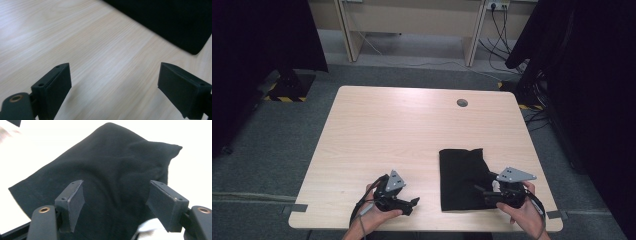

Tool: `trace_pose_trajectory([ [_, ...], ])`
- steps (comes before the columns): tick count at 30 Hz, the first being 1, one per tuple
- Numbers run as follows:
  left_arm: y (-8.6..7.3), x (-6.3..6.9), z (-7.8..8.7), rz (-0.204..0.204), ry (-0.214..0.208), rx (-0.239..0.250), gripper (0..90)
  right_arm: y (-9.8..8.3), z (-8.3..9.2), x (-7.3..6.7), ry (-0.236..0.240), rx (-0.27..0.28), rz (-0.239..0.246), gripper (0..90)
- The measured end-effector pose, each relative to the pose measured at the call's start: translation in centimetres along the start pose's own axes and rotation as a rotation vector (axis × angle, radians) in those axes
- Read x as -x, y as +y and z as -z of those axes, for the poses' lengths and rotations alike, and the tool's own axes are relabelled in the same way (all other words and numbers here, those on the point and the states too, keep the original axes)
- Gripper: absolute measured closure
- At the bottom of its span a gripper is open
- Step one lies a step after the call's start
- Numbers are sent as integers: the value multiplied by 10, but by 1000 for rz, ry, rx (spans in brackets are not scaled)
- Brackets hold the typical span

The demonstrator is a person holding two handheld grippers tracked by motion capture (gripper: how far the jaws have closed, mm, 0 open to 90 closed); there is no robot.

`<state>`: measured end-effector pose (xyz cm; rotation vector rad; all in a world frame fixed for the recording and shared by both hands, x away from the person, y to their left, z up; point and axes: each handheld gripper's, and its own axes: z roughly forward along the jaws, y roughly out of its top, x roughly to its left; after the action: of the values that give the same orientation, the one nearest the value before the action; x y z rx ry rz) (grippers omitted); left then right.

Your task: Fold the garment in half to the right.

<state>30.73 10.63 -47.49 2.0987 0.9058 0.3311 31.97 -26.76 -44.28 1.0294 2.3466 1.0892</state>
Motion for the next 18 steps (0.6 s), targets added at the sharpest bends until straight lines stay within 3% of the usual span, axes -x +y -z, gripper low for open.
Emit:
trace_pose_trajectory([
  [7, -14, -10, 10, 29, 28, -23, 60, 3, -6, -8, 19, -14, 18, 249],
  [18, -29, -25, 20, 34, 91, -50, 32, 1, -8, -8, 15, -17, 5, 213],
])
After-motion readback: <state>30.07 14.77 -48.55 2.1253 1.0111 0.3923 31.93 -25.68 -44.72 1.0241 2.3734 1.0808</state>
